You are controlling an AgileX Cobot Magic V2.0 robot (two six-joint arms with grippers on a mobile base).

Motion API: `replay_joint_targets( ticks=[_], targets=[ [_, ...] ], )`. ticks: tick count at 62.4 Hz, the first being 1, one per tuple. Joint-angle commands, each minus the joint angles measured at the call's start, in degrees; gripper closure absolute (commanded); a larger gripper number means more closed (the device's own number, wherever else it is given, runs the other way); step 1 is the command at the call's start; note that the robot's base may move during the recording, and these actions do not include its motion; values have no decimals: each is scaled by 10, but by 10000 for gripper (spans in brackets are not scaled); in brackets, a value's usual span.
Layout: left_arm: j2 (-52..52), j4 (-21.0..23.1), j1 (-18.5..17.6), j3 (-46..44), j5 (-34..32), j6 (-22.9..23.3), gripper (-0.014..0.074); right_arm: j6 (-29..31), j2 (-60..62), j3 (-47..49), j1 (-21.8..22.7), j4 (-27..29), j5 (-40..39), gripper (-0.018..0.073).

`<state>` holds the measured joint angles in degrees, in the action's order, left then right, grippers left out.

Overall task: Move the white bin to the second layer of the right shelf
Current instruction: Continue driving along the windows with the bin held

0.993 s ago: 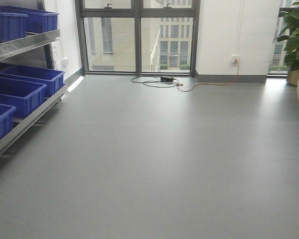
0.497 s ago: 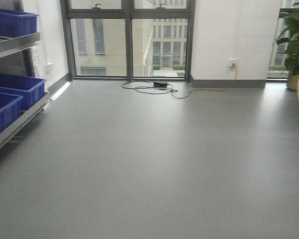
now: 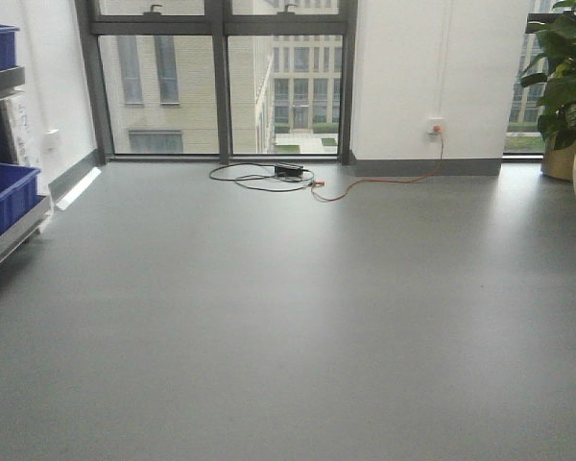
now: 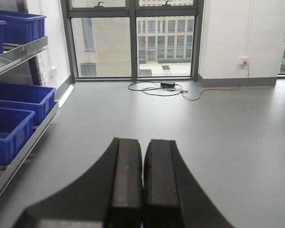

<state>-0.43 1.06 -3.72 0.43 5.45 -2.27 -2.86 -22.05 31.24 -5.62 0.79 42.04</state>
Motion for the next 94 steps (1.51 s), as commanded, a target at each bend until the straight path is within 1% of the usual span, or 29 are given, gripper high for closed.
replay_joint_targets(
  ticks=[1,94],
  targets=[
    [-10,4,-2,15,-46,3,512,1,-2,17,3,0,-54,504],
    [-10,4,-2,15,-46,3,512,1,-2,17,3,0,-54,504]
  ],
)
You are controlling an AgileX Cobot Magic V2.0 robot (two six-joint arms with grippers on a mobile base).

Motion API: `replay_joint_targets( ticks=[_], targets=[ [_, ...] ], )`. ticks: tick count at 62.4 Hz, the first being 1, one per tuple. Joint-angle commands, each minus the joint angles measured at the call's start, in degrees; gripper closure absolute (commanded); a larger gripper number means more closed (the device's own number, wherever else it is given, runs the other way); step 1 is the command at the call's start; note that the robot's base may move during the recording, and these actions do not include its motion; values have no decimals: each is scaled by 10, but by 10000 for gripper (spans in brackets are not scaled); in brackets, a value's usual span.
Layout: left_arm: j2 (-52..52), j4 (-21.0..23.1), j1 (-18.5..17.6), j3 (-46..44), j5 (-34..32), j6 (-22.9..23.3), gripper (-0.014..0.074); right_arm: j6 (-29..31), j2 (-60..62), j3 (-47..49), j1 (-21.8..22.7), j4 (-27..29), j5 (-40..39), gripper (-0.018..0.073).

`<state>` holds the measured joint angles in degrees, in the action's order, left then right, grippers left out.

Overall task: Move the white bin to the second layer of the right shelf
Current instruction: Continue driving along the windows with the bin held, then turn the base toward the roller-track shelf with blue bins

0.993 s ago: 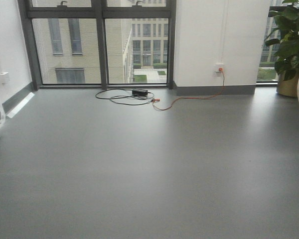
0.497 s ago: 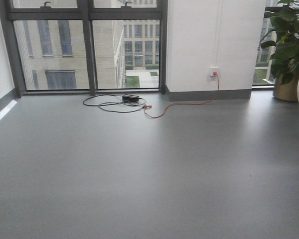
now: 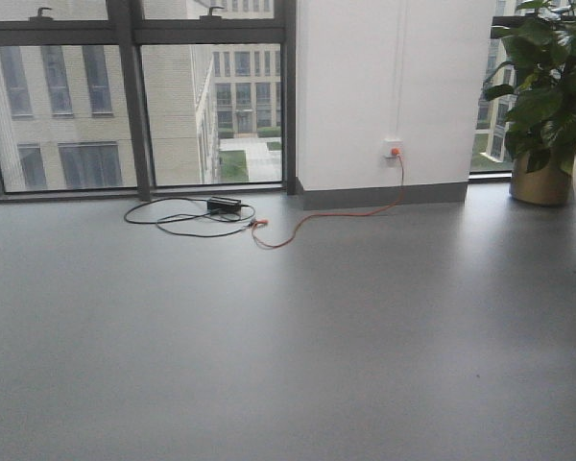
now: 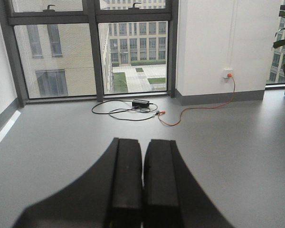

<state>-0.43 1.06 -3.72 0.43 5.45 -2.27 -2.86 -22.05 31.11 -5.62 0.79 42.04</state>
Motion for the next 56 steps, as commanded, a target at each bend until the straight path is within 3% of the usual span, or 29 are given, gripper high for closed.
replay_joint_targets(
  ticks=[1,56],
  targets=[
    [-10,4,-2,15,-46,3,512,1,-2,18,3,0,-54,504],
    [-10,4,-2,15,-46,3,512,1,-2,18,3,0,-54,504]
  ],
)
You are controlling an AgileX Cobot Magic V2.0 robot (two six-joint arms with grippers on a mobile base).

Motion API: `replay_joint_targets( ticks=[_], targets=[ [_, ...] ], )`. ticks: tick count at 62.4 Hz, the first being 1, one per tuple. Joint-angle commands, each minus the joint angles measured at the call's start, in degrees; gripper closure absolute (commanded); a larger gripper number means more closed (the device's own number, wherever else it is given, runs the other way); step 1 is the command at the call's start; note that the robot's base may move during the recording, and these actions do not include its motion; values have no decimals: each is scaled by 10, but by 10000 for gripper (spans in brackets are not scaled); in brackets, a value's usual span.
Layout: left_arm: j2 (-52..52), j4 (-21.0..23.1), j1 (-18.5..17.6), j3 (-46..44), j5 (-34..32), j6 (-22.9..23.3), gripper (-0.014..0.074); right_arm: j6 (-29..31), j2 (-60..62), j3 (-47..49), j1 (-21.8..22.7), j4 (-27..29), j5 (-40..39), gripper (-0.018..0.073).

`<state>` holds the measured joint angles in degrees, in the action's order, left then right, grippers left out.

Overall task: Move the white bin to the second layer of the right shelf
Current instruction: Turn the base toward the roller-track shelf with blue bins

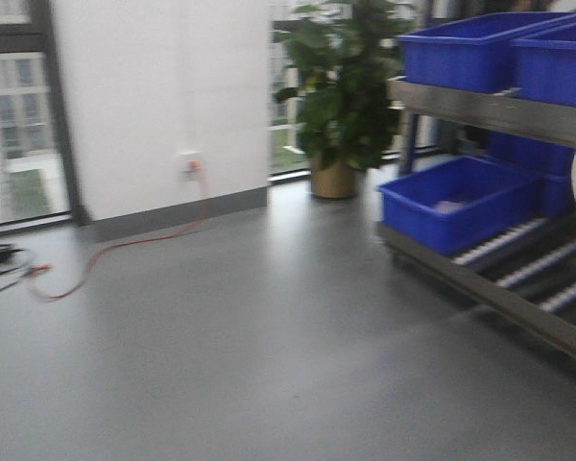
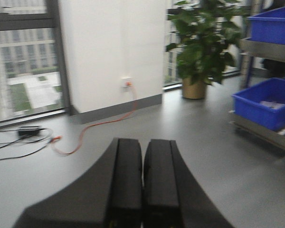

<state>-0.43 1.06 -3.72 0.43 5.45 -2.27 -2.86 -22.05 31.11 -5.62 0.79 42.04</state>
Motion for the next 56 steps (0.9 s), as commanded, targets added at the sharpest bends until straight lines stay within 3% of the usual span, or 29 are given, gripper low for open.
replay_joint_targets(
  ticks=[1,56],
  targets=[
    [-10,4,-2,15,-46,3,512,1,-2,18,3,0,-54,504],
    [-10,4,-2,15,-46,3,512,1,-2,18,3,0,-54,504]
  ],
)
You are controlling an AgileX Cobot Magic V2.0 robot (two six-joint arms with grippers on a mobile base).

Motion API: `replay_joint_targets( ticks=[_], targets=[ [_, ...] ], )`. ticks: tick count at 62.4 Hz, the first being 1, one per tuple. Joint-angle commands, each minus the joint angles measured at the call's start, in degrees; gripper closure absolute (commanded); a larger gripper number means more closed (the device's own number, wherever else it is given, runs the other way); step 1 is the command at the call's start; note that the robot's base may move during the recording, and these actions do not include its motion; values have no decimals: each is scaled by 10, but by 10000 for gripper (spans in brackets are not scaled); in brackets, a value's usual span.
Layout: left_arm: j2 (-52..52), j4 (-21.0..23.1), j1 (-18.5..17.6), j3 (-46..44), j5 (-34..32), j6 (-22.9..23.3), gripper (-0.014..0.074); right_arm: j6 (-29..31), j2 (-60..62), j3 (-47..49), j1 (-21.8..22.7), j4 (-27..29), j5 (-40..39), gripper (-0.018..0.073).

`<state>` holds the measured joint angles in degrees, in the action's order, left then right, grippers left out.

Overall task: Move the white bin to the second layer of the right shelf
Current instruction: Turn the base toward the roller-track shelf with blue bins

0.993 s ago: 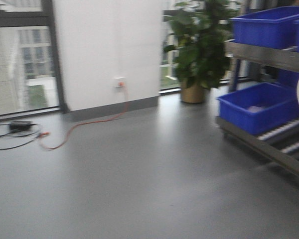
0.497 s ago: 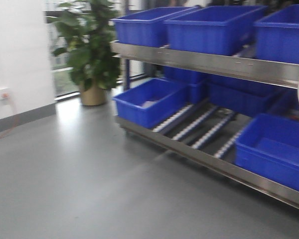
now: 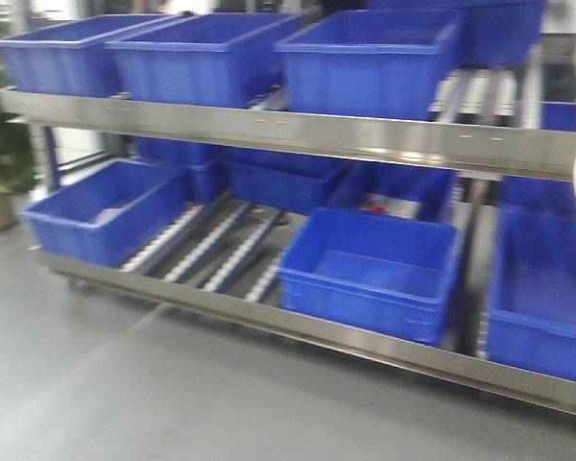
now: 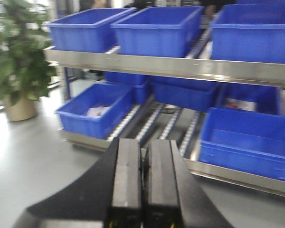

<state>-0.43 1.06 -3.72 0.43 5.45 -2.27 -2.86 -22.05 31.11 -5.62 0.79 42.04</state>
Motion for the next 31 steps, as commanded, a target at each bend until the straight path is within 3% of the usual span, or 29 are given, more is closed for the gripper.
replay_joint_targets(
  ticks=[1,31],
  targets=[
    [-10,4,-2,15,-46,3,512,1,-2,18,3,0,-54,504],
    [-10,4,-2,15,-46,3,512,1,-2,18,3,0,-54,504]
  ],
)
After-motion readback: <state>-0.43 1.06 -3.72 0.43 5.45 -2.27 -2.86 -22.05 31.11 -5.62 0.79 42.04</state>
